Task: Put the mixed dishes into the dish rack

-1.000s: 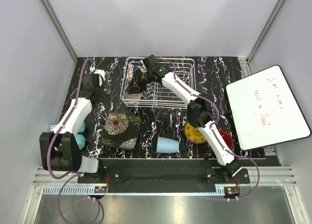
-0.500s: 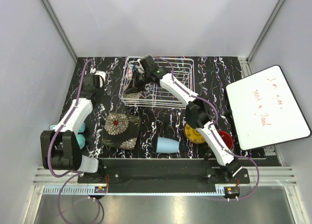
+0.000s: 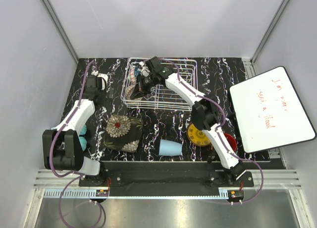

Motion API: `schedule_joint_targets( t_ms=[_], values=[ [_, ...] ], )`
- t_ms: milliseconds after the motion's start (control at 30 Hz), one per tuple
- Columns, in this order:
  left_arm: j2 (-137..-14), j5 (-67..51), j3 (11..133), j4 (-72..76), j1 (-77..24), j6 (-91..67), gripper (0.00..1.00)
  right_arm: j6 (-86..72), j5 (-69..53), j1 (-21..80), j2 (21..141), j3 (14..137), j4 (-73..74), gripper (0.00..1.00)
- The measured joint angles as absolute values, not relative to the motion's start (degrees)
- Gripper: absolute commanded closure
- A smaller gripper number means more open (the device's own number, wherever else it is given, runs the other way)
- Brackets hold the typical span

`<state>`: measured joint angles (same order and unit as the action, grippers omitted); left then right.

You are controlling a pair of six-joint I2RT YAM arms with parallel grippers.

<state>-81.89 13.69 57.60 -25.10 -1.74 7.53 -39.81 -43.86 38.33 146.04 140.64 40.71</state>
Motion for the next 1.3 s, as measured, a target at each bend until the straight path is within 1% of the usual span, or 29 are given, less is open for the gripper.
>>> schedule_joint_targets(
  t_ms=[233,267,333,367,400,467,567,600,667,833,900,1000,1067,1300],
  values=[
    [-82.6,13.4,57.6,-25.1,-1.7,7.5,0.01,-35.7,-50.7,36.6,144.0,138.7,41.9,1.0],
    [-82.7,13.4,57.6,-25.1,-1.7,7.5,0.01,-35.3,-51.1,36.4,143.9,138.7,42.0,0.81],
    [-82.8,13.3,57.6,-25.1,-1.7,7.5,0.01,-34.0,-51.6,36.0,143.6,138.5,42.5,0.65],
    [-82.8,13.2,57.6,-25.1,-1.7,7.5,0.01,-34.0,-51.7,36.0,143.5,138.3,42.8,0.51],
    [-82.9,13.2,57.6,-25.1,-1.7,7.5,0.01,-33.5,-51.6,35.9,143.2,137.9,43.0,0.42],
    [-83.2,13.1,57.6,-25.1,-1.7,7.5,0.01,-32.9,-51.5,35.9,143.0,137.4,43.4,0.17],
    [-83.7,12.7,57.6,-25.1,-1.7,7.4,0.01,-32.9,-51.4,36.1,142.5,136.7,43.4,0.09],
    [-83.8,12.5,57.6,-25.1,-1.7,7.4,0.01,-32.8,-50.4,36.2,142.0,136.7,43.5,0.08],
    [-84.4,12.1,57.9,-25.1,-1.7,7.1,0.01,-32.7,-48.5,36.5,141.3,136.7,43.6,0.09],
    [-91.1,11.1,64.4,-25.6,-1.7,4.4,0.01,-34.5,-42.2,36.9,141.1,136.0,41.8,0.21],
    [-94.9,11.2,68.3,-25.5,-1.8,3.1,0.01,-36.6,-39.8,36.9,141.1,134.6,39.5,0.22],
    [-100.1,11.4,73.6,-25.4,-1.9,1.3,0.05,-39.0,-37.9,36.9,141.3,133.8,37.8,0.23],
    [-102.8,11.1,76.0,-25.3,-2.2,0.4,0.06,-39.8,-37.0,37.1,141.5,133.8,36.6,0.22],
    [-104.4,8.3,77.0,-27.0,-3.8,0.0,0.07,-40.2,-35.9,37.7,141.1,132.3,33.8,0.22]
  ],
)
